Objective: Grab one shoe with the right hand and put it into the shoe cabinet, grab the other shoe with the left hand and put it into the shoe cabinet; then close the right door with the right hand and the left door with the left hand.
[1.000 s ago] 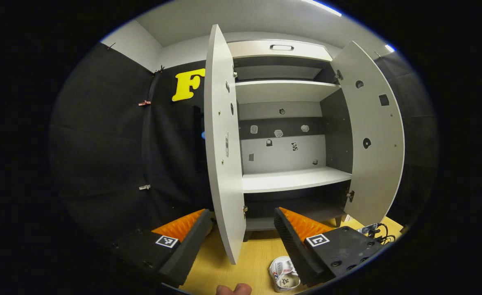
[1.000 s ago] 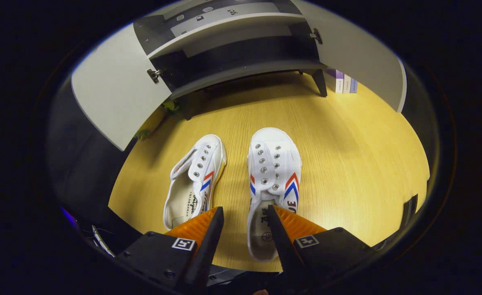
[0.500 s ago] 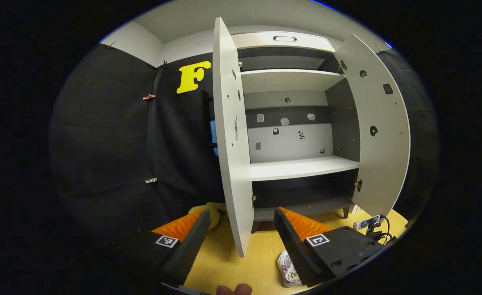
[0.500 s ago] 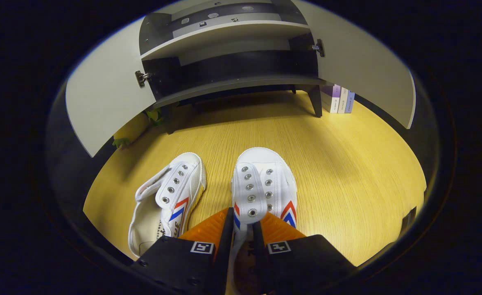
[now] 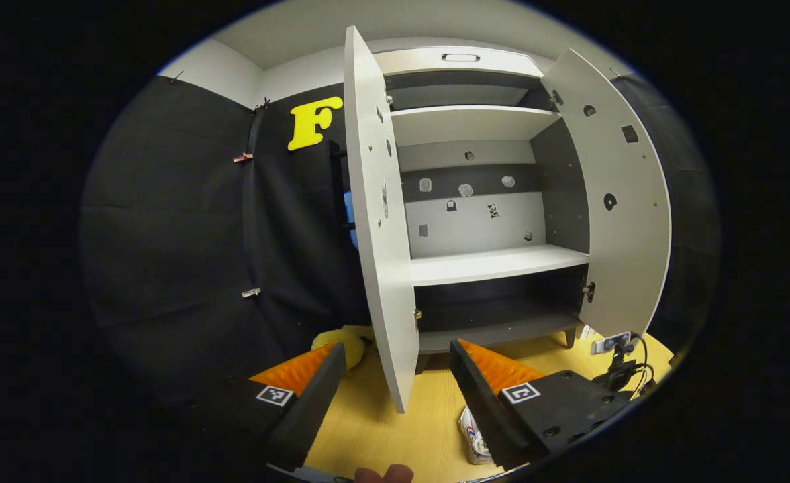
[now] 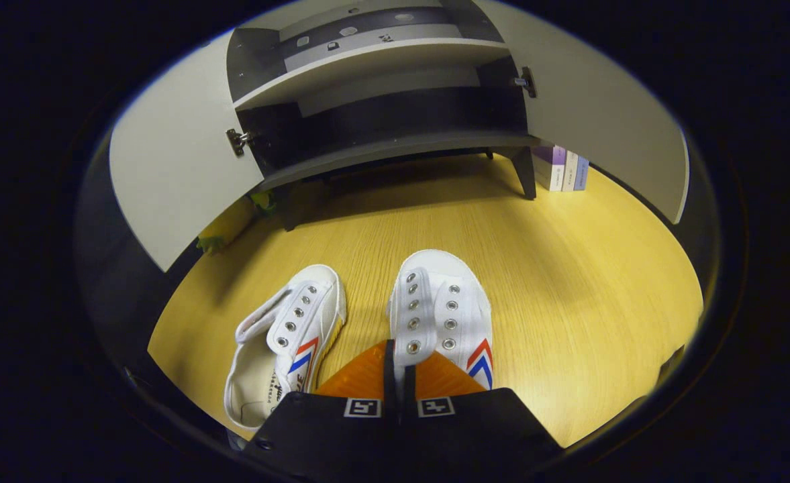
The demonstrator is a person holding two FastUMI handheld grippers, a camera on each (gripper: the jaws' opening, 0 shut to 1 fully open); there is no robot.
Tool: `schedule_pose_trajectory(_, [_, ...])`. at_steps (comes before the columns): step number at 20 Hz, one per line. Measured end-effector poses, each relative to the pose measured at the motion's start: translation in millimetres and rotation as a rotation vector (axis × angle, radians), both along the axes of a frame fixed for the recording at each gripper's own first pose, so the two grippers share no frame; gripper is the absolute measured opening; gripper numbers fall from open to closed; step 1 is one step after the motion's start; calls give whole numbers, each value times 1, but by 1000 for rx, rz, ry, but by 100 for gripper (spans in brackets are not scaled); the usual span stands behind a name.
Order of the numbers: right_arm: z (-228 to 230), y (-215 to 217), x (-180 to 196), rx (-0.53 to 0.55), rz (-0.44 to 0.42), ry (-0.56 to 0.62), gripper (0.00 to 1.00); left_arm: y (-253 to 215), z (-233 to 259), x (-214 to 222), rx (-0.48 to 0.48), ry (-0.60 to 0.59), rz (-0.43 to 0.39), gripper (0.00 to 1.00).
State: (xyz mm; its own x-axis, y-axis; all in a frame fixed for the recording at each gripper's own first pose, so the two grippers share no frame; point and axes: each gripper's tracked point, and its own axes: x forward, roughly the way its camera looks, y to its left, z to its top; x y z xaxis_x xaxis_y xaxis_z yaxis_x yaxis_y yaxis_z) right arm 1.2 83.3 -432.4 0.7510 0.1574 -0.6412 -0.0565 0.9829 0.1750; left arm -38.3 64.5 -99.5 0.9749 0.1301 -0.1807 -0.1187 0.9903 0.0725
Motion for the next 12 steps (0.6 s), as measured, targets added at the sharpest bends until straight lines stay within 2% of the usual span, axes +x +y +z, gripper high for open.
schedule_pose_trajectory(6, [74,-4,3,68,9,-68,5,-2,5,1,-25,-15,-1,97])
schedule_pose_trajectory(12, [177,-4,34,57,-4,-153,5,-10,11,8,-33,-35,-22,96])
